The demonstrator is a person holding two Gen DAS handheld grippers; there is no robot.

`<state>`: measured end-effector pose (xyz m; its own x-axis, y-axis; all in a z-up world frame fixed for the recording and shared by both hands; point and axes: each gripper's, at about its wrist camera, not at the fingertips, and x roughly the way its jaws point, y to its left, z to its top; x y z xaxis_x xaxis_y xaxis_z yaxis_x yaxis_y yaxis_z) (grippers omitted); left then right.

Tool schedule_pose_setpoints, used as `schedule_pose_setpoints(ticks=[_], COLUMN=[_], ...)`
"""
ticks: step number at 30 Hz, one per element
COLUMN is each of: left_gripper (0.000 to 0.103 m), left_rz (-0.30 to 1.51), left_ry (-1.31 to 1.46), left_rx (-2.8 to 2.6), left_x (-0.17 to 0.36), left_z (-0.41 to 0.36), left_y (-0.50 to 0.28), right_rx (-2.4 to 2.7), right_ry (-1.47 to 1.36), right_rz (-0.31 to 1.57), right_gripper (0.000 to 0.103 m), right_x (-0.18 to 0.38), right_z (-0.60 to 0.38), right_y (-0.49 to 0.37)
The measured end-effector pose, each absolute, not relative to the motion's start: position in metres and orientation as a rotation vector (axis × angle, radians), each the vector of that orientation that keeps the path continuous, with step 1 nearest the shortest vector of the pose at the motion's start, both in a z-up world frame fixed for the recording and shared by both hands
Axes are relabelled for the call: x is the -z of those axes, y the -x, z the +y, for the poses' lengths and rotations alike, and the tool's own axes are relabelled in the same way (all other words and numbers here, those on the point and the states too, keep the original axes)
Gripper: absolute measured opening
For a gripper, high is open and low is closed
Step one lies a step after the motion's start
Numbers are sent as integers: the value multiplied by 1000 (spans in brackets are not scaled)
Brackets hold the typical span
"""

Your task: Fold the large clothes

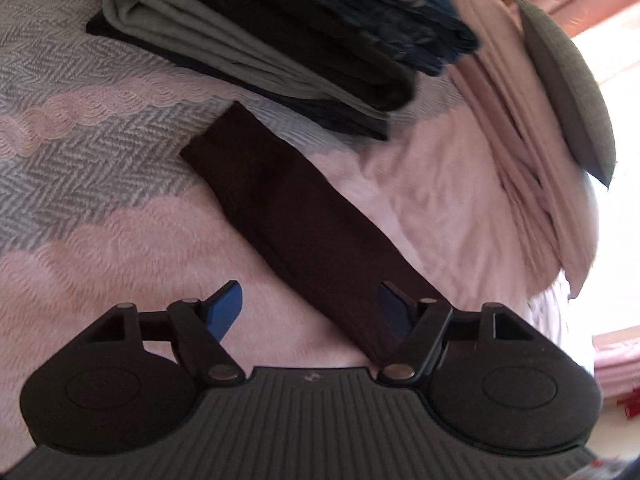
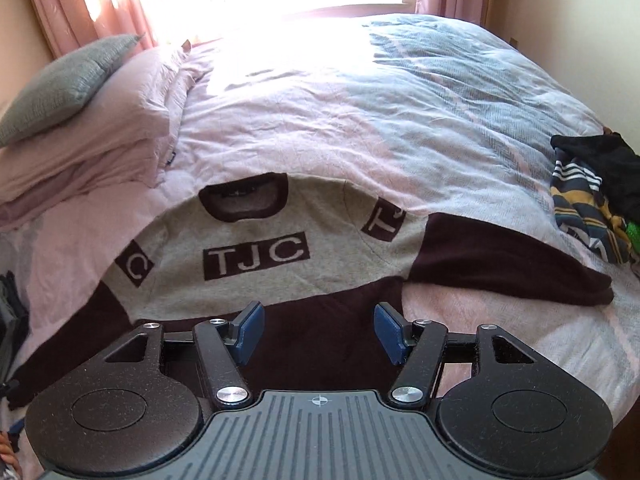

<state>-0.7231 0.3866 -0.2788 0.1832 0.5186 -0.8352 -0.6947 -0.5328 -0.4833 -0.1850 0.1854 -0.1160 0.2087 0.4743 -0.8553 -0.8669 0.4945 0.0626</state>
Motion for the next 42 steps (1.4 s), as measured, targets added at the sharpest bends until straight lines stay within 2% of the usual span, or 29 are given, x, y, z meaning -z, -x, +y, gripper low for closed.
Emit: schedule_pose_setpoints(ticks=[3, 4, 5, 6, 7, 8, 11, 15, 20, 23, 24, 25, 26, 29, 31, 34, 40, 42], left_gripper=[58, 52, 37, 29, 16, 8, 7, 6, 6, 8, 9, 18, 33, 32, 32, 31, 31, 32], left_rz=[200, 204, 218, 241, 261, 273, 293, 283, 270, 277, 271, 280, 317, 481, 604, 741, 908, 939], left_ry=[1489, 1486, 1471, 1445, 1414, 1385, 1265, 1024, 715, 629, 629, 633, 639, 658, 679, 714, 614, 564], left_rx=[-1600, -1614, -1632, -1642, -1651, -1657, -1652, -1534, -1169, -906, -826, -757, -711, -670, -699, -803, -1039, -1066], left_x=[299, 303, 304, 303, 301, 296, 270, 209, 134, 113, 113, 117, 125, 166, 194, 229, 243, 245], left_z=[400, 403, 405, 407, 409, 410, 413, 414, 386, 352, 341, 332, 324, 306, 301, 309, 337, 346], left_y=[729, 730, 729, 728, 725, 722, 700, 638, 506, 418, 392, 366, 342, 297, 295, 329, 403, 411], right_rx=[-973, -970, -968, -969, -970, -970, -962, -947, -937, -917, -906, -897, -889, -865, -862, -906, -1032, -1052], right_ry=[517, 523, 529, 534, 539, 542, 536, 489, 442, 417, 406, 394, 384, 390, 404, 362, 36, -79], right_rz=[969, 973, 977, 981, 983, 984, 996, 1028, 1040, 1050, 1055, 1063, 1073, 1115, 1143, 1202, 1336, 1356], right_gripper=[58, 58, 58, 58, 58, 58, 58, 58, 58, 58, 58, 58, 58, 58, 58, 58, 57, 50], right_x=[126, 129, 132, 135, 137, 139, 144, 147, 144, 142, 142, 144, 147, 163, 175, 194, 235, 249], right_z=[197, 199, 201, 202, 202, 203, 200, 195, 181, 166, 161, 156, 151, 141, 135, 128, 151, 167], right_y=[183, 182, 181, 180, 179, 177, 166, 143, 112, 89, 80, 72, 64, 45, 36, 29, 12, 6])
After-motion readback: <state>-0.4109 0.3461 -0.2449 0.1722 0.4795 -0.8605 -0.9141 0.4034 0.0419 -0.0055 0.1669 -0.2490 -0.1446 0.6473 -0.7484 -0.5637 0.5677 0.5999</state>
